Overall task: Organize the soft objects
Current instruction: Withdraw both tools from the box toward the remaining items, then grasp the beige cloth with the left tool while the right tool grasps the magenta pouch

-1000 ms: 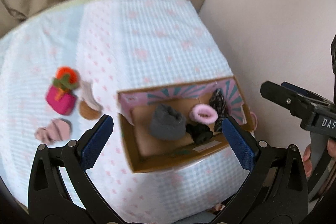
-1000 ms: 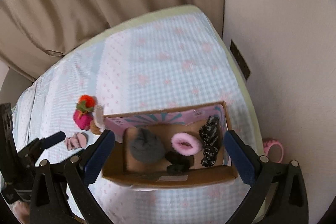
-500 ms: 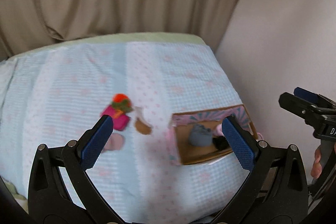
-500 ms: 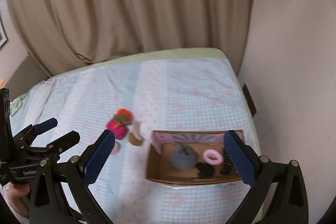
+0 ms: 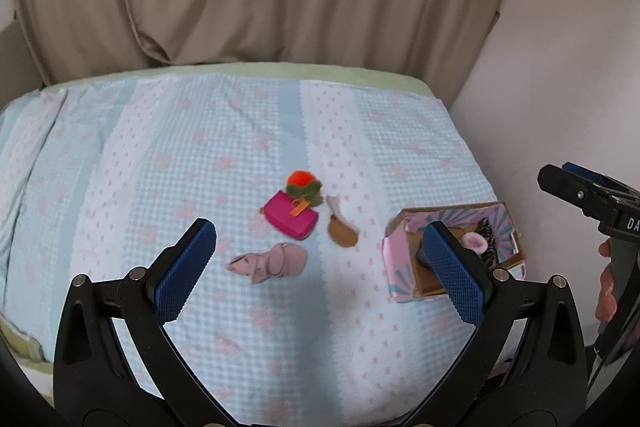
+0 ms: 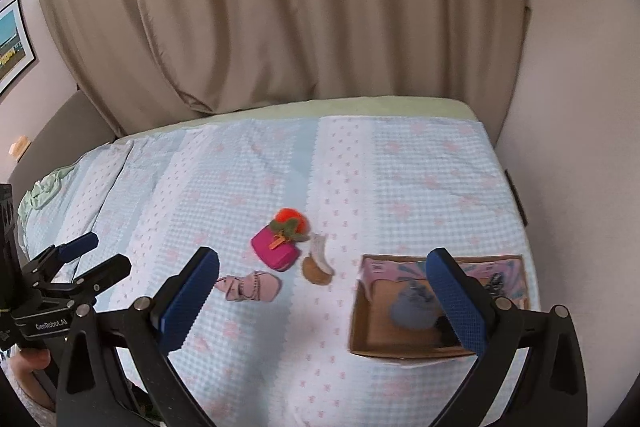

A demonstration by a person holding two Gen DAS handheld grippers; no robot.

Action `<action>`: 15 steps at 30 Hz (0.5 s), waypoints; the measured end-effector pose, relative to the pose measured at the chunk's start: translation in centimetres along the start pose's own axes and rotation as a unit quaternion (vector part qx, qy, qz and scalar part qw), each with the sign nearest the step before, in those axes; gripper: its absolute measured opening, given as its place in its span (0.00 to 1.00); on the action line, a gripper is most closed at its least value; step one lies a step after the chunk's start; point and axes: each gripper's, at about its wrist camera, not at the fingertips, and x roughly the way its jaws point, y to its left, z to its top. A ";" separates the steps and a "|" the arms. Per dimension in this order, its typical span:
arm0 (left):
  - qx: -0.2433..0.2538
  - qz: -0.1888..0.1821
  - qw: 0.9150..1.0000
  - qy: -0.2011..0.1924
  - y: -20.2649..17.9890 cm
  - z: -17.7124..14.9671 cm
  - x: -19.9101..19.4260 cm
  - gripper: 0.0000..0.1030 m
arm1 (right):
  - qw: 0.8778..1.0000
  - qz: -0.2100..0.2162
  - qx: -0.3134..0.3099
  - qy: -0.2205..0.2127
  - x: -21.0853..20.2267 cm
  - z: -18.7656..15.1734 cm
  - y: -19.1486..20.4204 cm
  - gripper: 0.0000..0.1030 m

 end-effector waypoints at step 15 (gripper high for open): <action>-0.074 0.000 0.991 0.116 9.8 -3.3 11.9 1.00 | 0.998 0.025 -0.017 0.060 13.5 2.4 4.3 1.00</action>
